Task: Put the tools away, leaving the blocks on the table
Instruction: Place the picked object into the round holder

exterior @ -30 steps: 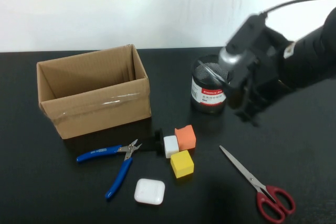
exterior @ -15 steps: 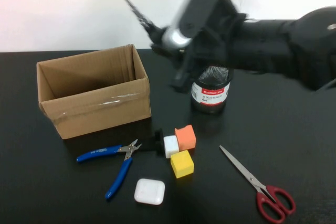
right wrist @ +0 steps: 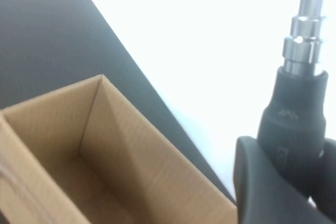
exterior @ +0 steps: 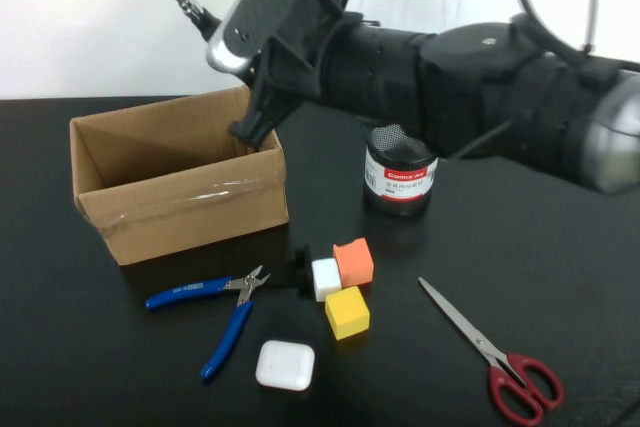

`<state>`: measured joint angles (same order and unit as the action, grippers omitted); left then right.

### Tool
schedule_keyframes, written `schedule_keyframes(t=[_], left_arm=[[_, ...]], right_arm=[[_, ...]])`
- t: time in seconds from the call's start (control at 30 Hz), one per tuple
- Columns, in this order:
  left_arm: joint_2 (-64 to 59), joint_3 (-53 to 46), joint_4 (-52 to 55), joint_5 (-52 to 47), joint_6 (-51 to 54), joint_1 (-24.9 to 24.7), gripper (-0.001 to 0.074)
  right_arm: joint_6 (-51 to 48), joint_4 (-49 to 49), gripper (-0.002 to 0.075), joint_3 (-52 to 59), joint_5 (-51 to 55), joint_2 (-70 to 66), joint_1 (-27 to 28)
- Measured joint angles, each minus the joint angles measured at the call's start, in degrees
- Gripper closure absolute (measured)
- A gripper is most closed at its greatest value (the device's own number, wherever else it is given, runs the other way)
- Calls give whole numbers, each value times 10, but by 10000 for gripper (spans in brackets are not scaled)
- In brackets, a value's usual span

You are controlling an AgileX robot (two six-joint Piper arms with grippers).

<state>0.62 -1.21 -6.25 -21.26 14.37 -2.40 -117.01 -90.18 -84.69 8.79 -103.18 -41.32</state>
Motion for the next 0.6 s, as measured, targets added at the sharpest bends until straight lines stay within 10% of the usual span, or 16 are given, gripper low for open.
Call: schedule_keyframes(t=[0.1, 0.13, 0.17, 0.6], left_arm=[[0, 0, 0, 0, 0, 0, 738], [0, 0, 0, 0, 0, 0, 738], [0, 0, 0, 0, 0, 0, 738], [0, 0, 0, 0, 0, 0, 738]], right_arm=[[0, -39, 731, -25, 6, -29, 0], [0, -49, 582, -33, 11, -40, 0], [0, -55, 731, -41, 17, -51, 0], [-4, -67, 731, -73, -59, -95, 0]])
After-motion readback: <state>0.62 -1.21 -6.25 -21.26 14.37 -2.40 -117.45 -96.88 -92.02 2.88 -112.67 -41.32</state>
